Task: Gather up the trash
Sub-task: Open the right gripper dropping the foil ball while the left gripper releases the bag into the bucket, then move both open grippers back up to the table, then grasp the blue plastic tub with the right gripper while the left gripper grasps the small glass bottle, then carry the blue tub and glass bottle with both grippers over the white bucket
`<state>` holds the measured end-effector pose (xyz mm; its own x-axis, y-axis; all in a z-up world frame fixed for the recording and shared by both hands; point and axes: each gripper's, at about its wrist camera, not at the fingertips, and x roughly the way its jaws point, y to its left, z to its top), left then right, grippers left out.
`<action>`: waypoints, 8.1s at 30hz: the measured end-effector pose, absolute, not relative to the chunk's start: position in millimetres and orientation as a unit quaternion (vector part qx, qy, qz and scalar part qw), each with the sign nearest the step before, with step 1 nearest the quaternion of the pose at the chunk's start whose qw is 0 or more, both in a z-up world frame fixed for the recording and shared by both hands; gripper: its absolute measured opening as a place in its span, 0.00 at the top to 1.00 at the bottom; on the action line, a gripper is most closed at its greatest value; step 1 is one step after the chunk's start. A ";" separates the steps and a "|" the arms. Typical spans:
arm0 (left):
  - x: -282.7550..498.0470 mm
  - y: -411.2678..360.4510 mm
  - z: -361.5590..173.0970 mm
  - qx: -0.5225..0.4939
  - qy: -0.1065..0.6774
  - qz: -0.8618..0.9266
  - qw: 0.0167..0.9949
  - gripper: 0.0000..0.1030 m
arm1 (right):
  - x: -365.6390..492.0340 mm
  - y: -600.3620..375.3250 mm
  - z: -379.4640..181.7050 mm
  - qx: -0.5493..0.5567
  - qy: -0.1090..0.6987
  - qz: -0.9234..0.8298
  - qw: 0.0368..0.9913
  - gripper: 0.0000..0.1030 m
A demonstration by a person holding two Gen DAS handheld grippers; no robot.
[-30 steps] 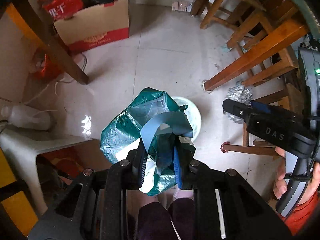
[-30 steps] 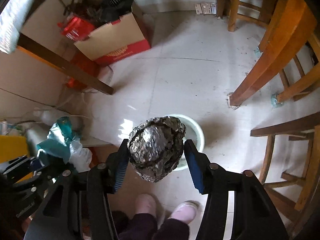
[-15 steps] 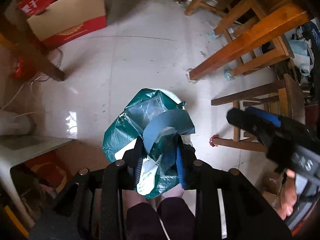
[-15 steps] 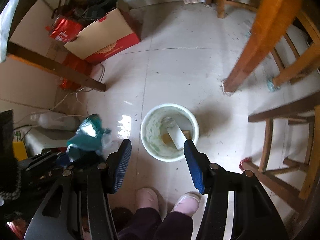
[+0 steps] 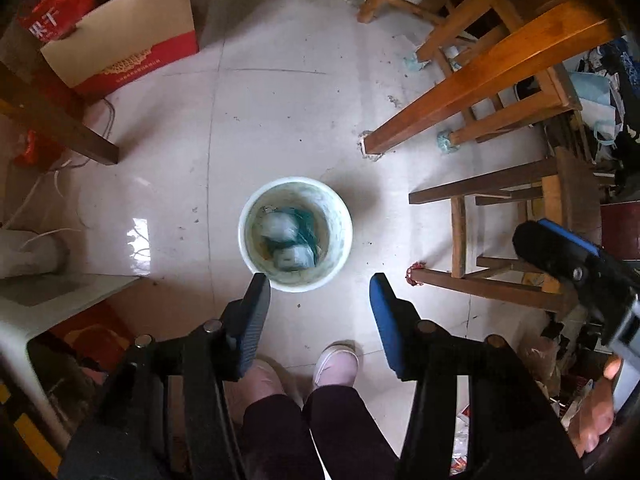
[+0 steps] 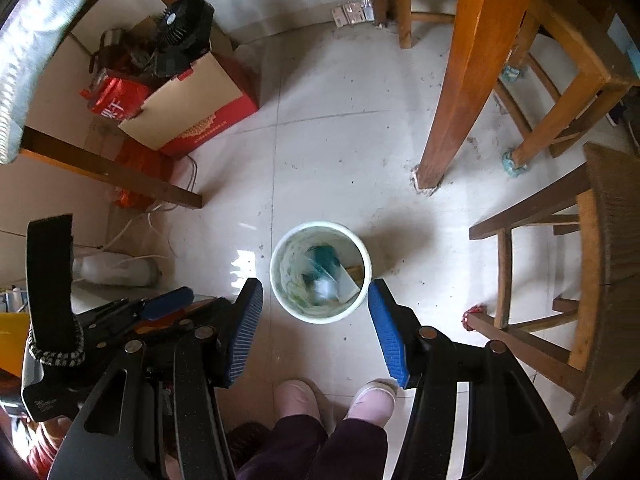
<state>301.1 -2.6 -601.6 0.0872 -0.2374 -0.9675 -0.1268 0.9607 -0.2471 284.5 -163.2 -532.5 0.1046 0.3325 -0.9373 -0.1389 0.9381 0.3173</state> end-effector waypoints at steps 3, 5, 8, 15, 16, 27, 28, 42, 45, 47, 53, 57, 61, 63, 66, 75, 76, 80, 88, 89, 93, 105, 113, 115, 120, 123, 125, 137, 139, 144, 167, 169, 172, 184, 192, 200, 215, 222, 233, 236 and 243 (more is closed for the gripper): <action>297.0 3.8 -567.4 -0.132 0.665 -0.032 0.734 0.51 | 284.6 -164.3 -508.6 0.080 0.643 0.159 0.745 0.51; 296.0 7.4 -541.9 -0.129 0.657 -0.028 0.742 0.51 | 284.0 -164.5 -490.4 0.082 0.637 0.160 0.750 0.51; 294.5 14.3 -500.4 -0.130 0.643 -0.022 0.754 0.51 | 283.3 -163.6 -453.9 0.083 0.625 0.163 0.759 0.51; 285.9 24.7 -377.0 -0.125 0.583 -0.013 0.802 0.51 | 280.0 -159.7 -356.7 0.076 0.587 0.179 0.786 0.51; 283.4 25.4 -359.4 -0.124 0.574 -0.014 0.809 0.51 | 279.0 -158.9 -343.7 0.074 0.581 0.180 0.790 0.51; 259.7 35.5 -183.2 -0.071 0.470 -0.028 0.880 0.51 | 248.6 -152.6 -186.2 0.086 0.494 0.181 0.846 0.51; 255.6 36.6 -167.8 -0.065 0.460 -0.028 0.885 0.51 | 245.4 -151.9 -173.9 0.086 0.487 0.179 0.851 0.51; 190.8 62.7 -24.2 -0.047 0.326 -0.046 0.943 0.45 | 194.5 -151.3 -40.8 0.092 0.361 0.155 0.915 0.51; 185.4 65.4 -9.4 -0.045 0.301 -0.046 0.952 0.39 | 187.7 -152.8 -23.5 0.093 0.330 0.150 0.927 0.35; 186.5 66.2 -2.8 -0.046 0.289 -0.045 0.955 0.33 | 183.7 -156.0 -12.6 0.091 0.303 0.140 0.938 0.25; 209.1 67.7 -3.0 -0.048 0.270 -0.036 0.961 0.14 | 198.0 -166.4 -2.5 0.092 0.262 0.112 0.954 0.04; 245.8 60.4 -12.9 -0.049 0.280 -0.026 0.959 0.14 | 230.5 -174.3 -11.0 0.087 0.269 0.110 0.953 0.04; 284.8 50.0 -15.8 -0.051 0.279 -0.008 0.959 0.14 | 260.4 -186.4 -15.5 0.085 0.268 0.117 0.952 0.04; 311.3 42.6 -14.5 -0.053 0.282 0.000 0.958 0.14 | 278.3 -194.2 -14.9 0.083 0.265 0.124 0.953 0.04; 344.2 33.1 -10.5 -0.058 0.286 0.004 0.957 0.14 | 308.7 -206.5 -9.8 0.075 0.265 0.137 0.951 0.04; 426.8 19.7 -12.0 -0.069 0.285 0.059 0.954 0.14 | 402.0 -223.5 -8.6 0.045 0.268 0.186 0.944 0.03; 434.8 20.7 -14.7 -0.067 0.290 0.064 0.952 0.14 | 412.4 -221.6 -11.7 0.041 0.268 0.185 0.944 0.03; 465.4 31.9 -28.0 -0.057 0.309 0.081 0.946 0.14 | 443.6 -213.5 -25.7 0.033 0.271 0.180 0.945 0.02; 538.7 79.5 -62.1 -0.050 0.349 0.061 0.934 0.14 | 517.9 -175.9 -74.4 0.033 0.353 0.180 0.918 0.02; 550.6 87.7 -67.0 -0.047 0.356 0.056 0.932 0.14 | 526.3 -169.7 -81.4 0.024 0.358 0.165 0.919 0.02; 594.4 117.5 -89.1 -0.043 0.388 0.040 0.920 0.14 | 564.4 -143.4 -120.3 -0.018 0.402 0.105 0.909 0.02; 673.0 155.8 -194.5 -0.056 0.501 0.022 0.863 0.14 | 650.1 -104.4 -240.5 0.019 0.539 0.131 0.832 0.04; 690.9 150.8 -244.7 -0.083 0.557 0.005 0.827 0.14 | 673.6 -90.3 -277.7 0.032 0.580 0.156 0.799 0.26; 694.5 146.2 -252.7 -0.085 0.565 0.000 0.820 0.14 | 675.8 -88.8 -283.0 0.037 0.587 0.160 0.793 0.35; 702.7 130.5 -269.2 -0.075 0.586 -0.014 0.807 0.20 | 674.7 -91.0 -284.8 0.046 0.592 0.162 0.788 0.39; 707.0 124.0 -278.3 -0.069 0.596 -0.018 0.800 0.26 | 670.5 -93.7 -278.9 0.044 0.584 0.161 0.795 0.39; 710.2 119.7 -285.1 -0.068 0.605 -0.019 0.793 0.32 | 666.9 -94.9 -273.2 0.045 0.575 0.161 0.800 0.40; 720.8 101.9 -303.4 -0.051 0.620 -0.013 0.783 0.60 | 642.9 -113.6 -229.6 0.061 0.532 0.155 0.830 0.41; 720.1 99.3 -303.5 -0.040 0.616 -0.004 0.787 0.66 | 638.0 -117.9 -222.5 0.060 0.526 0.153 0.834 0.41; 725.2 77.7 -305.0 -0.028 0.619 -0.005 0.785 0.73 | 625.8 -129.9 -208.2 0.063 0.513 0.153 0.842 0.41; 546.6 32.6 -103.6 -0.107 0.415 0.071 0.901 0.73 | 523.8 -212.5 -102.6 0.053 0.392 0.248 0.884 0.42; 527.7 26.8 -91.5 -0.108 0.403 0.071 0.906 0.73 | 513.4 -214.7 -93.3 0.049 0.381 0.254 0.888 0.42; 501.4 20.9 -75.3 -0.104 0.385 0.071 0.914 0.73 | 494.2 -217.3 -79.5 0.053 0.365 0.260 0.892 0.42; 395.6 31.1 -37.5 -0.074 0.324 0.041 0.942 0.73 | 393.2 -200.1 -45.9 0.063 0.324 0.238 0.913 0.43; 307.1 62.3 -44.4 -0.055 0.331 0.004 0.942 0.73 | 311.0 -170.2 -51.4 0.089 0.334 0.203 0.916 0.43; 241.0 83.3 -68.2 -0.046 0.365 -0.026 0.929 0.73 | 242.6 -137.0 -80.4 0.094 0.380 0.184 0.902 0.43; 227.4 83.6 -150.0 -0.071 0.462 -0.044 0.883 0.73 | 220.6 -109.4 -167.8 0.062 0.491 0.180 0.850 0.43; 251.9 77.8 -224.2 -0.087 0.508 -0.027 0.857 0.73 | 240.4 -111.7 -241.6 0.043 0.540 0.178 0.821 0.43; 279.8 70.9 -364.0 -0.094 0.564 0.008 0.820 0.73 | 278.4 -114.0 -379.4 0.043 0.602 0.197 0.773 0.42; 283.0 69.7 -398.9 -0.098 0.580 0.015 0.808 0.73 | 283.2 -116.0 -410.4 0.058 0.614 0.202 0.761 0.42; 289.5 60.5 -466.5 -0.104 0.612 0.016 0.783 0.73 | 288.3 -116.9 -461.8 0.065 0.630 0.216 0.743 0.42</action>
